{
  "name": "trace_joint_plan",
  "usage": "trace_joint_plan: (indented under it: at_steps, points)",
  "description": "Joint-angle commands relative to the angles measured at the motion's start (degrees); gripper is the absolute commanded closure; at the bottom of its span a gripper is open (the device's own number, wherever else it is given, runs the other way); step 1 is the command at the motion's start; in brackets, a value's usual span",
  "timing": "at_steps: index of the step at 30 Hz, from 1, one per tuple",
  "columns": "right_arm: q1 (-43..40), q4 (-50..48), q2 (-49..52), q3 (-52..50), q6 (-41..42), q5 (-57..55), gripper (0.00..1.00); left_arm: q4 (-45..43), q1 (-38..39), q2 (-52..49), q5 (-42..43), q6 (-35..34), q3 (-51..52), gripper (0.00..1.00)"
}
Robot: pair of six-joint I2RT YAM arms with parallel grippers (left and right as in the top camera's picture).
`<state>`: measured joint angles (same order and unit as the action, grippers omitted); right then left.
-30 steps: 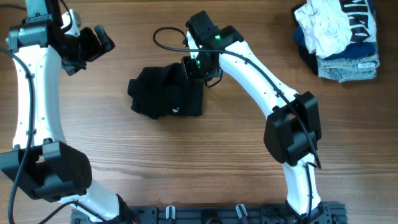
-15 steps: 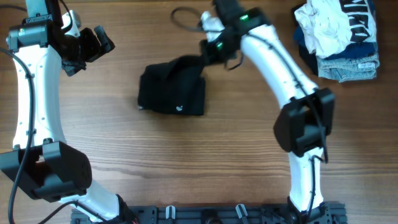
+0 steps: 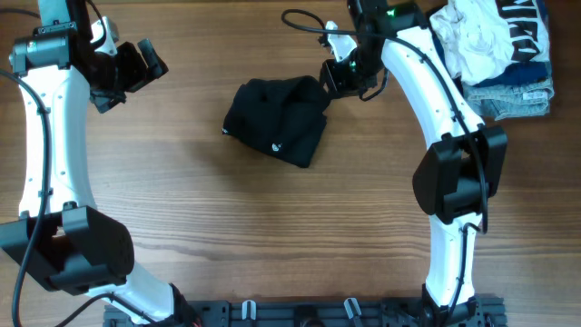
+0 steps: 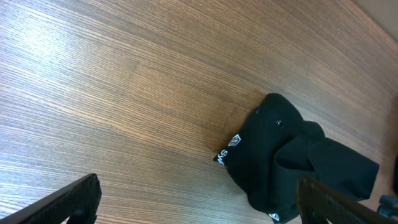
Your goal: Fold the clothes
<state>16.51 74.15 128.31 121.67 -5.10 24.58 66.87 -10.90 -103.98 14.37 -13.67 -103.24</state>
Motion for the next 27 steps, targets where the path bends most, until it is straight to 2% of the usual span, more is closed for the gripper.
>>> trace_joint_plan:
  at_steps: [1, 4, 7, 15, 20, 27]
  points:
    - [0.35, -2.93, -5.25, 1.03, -4.24, -0.24, 0.4, -0.02, -0.15, -0.5, -1.11, 0.0, 0.15, 0.0]
    - [2.25, -7.21, -7.96, 1.03, -10.19, -0.13, 0.25, -0.61, -0.24, -0.5, -5.97, -0.04, 0.15, 0.0]
    - [6.27, -9.7, -6.82, 0.98, -17.33, -0.2, 0.2, -2.12, -1.03, -0.5, -8.04, -0.09, 0.15, 0.0]
    - [15.08, -13.4, 1.2, 0.9, -24.74, -3.04, 0.26, -3.08, -6.25, -0.5, -8.07, -0.07, 0.15, 0.0]
    - [15.85, -15.65, 4.28, 0.61, -28.22, -2.58, 0.27, -3.5, -10.21, -0.5, -8.02, -0.09, 0.15, 0.0]
    - [15.82, -16.94, 6.38, 0.57, -28.37, -2.71, 0.37, -3.23, -11.78, -0.5, -8.02, -0.09, 0.15, 0.0]
